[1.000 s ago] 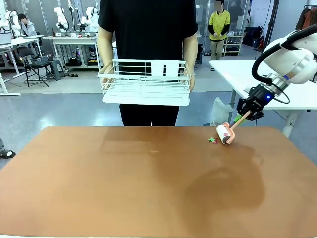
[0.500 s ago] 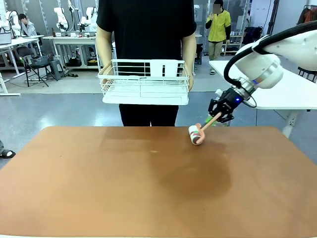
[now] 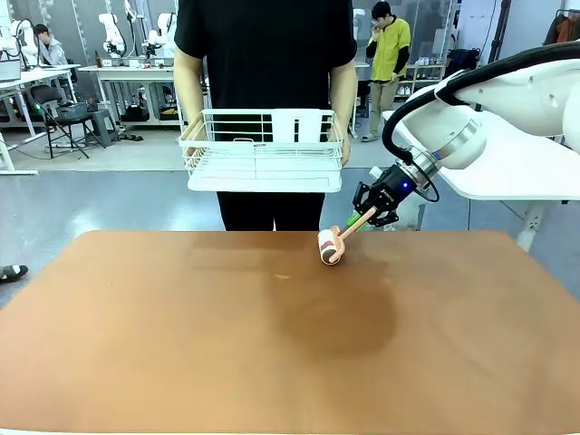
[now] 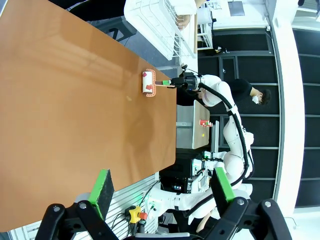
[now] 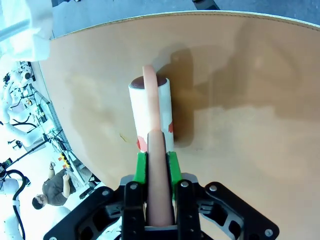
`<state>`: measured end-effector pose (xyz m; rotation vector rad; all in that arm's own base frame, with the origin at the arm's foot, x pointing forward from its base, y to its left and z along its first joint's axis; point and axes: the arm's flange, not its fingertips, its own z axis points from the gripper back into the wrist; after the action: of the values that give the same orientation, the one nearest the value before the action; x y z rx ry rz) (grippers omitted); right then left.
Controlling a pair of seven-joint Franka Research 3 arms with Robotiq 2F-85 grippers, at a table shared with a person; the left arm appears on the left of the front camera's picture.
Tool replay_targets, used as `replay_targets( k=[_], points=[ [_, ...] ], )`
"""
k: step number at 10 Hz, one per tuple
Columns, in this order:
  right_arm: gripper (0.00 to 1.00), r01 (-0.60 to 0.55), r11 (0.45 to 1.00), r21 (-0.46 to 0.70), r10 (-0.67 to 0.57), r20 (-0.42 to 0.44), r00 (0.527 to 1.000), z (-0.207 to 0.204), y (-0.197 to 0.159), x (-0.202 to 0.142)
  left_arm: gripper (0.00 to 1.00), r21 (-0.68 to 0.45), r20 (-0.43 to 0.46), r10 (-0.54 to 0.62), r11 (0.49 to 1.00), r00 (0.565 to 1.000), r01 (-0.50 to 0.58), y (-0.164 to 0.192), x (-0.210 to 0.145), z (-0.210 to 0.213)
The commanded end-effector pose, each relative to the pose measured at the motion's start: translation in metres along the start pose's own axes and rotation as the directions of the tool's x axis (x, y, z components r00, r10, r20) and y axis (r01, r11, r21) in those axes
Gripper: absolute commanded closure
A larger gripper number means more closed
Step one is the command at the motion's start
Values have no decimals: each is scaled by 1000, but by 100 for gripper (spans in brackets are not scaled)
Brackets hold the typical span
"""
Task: Clean the table.
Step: Clean the table with the Lint Roller when the human lifts the Dish drying rack.
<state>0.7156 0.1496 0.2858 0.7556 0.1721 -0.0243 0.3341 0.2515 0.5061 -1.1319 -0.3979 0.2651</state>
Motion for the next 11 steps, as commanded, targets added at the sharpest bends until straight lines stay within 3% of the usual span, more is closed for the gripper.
replay_targets(
  k=[1,3,5,8,9,10,11],
  points=[
    [79,54,998,-11,-54,12,998,1,-6,-9,0,-19,1,-9,1000,1000,9,-2,-3,3],
    [79,20,999,-43,-17,58,998,46,22,-34,0,-19,1,-9,1000,1000,9,-2,-3,3],
    [79,1,989,-150,20,138,990,103,54,-77,0,-19,1,-9,1000,1000,9,-2,-3,3],
    [79,103,940,-326,-19,251,968,165,72,-144,0,-19,1,-9,1000,1000,9,-2,-3,3],
    [79,141,917,-374,-38,268,963,179,75,-164,0,-19,1,-9,1000,1000,9,-2,-3,3],
    [79,147,908,-394,-62,219,974,192,84,-192,0,-19,1,-9,1000,1000,9,-2,-3,3],
    [79,191,878,-440,-77,265,961,197,91,-216,0,-19,1,-9,1000,1000,9,-2,-3,3]
  ],
)
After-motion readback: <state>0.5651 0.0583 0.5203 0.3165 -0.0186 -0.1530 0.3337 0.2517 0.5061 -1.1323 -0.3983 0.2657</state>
